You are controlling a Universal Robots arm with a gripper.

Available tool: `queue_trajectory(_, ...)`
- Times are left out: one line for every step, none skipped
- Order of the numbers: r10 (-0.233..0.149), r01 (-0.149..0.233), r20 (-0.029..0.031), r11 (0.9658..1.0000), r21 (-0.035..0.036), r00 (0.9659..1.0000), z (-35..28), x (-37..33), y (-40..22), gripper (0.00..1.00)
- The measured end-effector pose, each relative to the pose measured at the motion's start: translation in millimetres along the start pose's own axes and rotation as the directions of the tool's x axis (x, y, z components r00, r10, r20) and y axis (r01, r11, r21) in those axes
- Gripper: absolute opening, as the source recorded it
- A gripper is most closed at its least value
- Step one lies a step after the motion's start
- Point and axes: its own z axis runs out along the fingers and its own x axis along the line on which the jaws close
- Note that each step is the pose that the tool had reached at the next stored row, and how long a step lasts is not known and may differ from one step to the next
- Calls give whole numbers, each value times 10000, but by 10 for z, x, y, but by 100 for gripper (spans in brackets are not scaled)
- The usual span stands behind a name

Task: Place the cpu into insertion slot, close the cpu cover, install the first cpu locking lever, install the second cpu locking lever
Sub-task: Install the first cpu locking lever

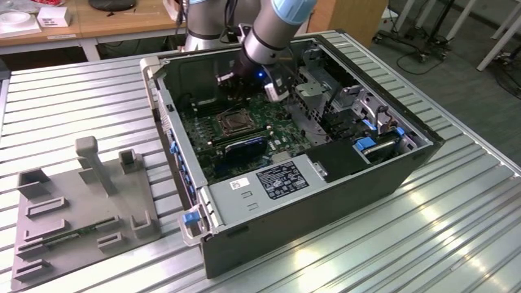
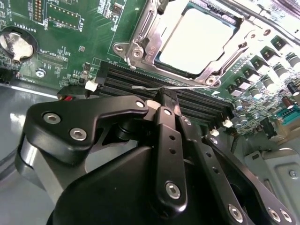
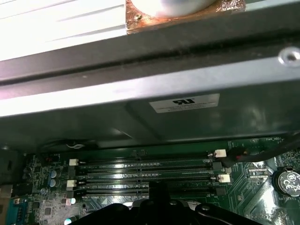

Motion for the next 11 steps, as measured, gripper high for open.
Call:
queue_trajectory(17, -17, -50, 10000, 2, 10000, 4, -11, -2, 11)
queue_trajectory(32, -32, -97, 10000, 5, 9999, 7, -21, -4, 11)
queue_trajectory(40, -40, -121, 10000, 8, 9999, 7, -25, -4, 11)
queue_trajectory(41, -41, -122, 10000, 8, 9999, 7, -25, -4, 11)
queue_trajectory(41, -41, -123, 10000, 8, 9999, 7, -25, -4, 11)
queue_trajectory(41, -41, -123, 10000, 7, 9999, 7, -25, -3, 11)
queue_trajectory(41, -41, -124, 10000, 7, 9999, 7, -25, -3, 11)
queue_trajectory(41, -41, -124, 10000, 6, 9999, 8, -25, -3, 11)
queue_trajectory(41, -40, -124, 10000, 6, 9999, 8, -25, -4, 11)
queue_trajectory(40, -40, -124, 10000, 5, 9999, 10, -26, -4, 11)
queue_trajectory(40, -40, -124, 10000, 4, 9999, 12, -27, -5, 11)
